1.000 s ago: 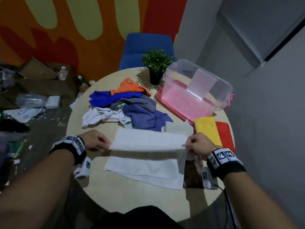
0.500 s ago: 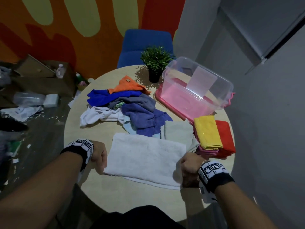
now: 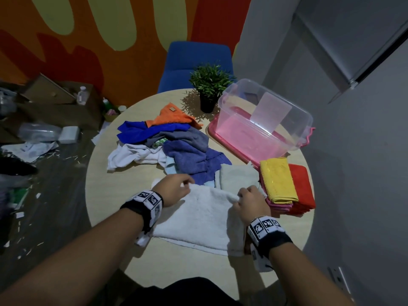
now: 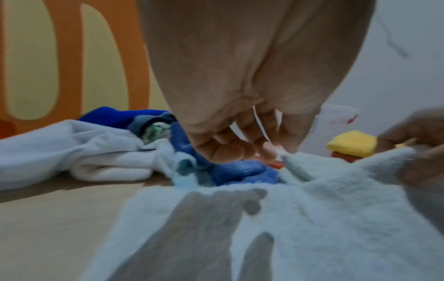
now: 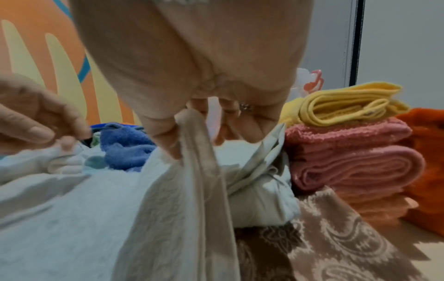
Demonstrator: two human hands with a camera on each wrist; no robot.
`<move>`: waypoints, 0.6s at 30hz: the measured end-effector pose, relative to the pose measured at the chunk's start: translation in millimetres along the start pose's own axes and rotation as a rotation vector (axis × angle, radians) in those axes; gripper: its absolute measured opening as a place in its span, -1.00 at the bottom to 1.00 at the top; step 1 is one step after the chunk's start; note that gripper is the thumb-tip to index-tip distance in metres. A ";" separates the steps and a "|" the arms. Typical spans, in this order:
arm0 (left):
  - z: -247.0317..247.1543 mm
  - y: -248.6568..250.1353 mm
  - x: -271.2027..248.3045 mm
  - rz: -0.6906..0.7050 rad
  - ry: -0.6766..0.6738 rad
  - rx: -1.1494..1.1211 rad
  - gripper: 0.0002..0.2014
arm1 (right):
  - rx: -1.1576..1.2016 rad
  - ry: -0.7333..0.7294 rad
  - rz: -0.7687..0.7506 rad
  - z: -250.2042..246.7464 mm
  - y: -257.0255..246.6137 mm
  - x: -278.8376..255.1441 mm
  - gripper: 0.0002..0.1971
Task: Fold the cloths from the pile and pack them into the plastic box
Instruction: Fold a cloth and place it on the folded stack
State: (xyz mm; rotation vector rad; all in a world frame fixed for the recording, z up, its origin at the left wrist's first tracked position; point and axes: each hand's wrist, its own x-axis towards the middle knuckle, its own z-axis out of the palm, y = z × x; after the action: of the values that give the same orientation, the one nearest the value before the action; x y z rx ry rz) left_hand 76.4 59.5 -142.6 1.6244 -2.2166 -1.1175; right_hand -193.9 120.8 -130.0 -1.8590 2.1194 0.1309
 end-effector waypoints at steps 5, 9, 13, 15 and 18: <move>1.6 66.8 7.9 0.313 -0.105 0.126 -0.05 | 0.542 0.043 -0.268 -26.3 -21.5 -3.1 -0.83; -36.8 101.3 10.9 0.365 -0.136 -0.085 -0.74 | 0.895 0.149 -0.339 -68.4 -40.4 -5.4 -0.61; -88.2 97.9 1.5 0.317 0.081 -0.189 -0.91 | 0.660 0.057 -0.359 -82.9 -30.3 0.6 -0.74; -108.0 93.9 -8.1 0.262 0.156 -0.280 -0.86 | 0.680 0.056 -0.364 -90.8 -28.0 1.3 -0.83; -128.7 91.8 -21.5 0.209 0.209 -0.406 -0.76 | 0.983 0.123 -0.311 -105.7 -31.0 3.1 -0.89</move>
State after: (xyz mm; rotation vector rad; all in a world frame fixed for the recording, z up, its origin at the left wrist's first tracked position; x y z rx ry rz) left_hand 85.7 30.0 14.0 1.2480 -1.8301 -1.1818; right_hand -182.5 84.1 -26.7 -1.5200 1.4570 -0.9338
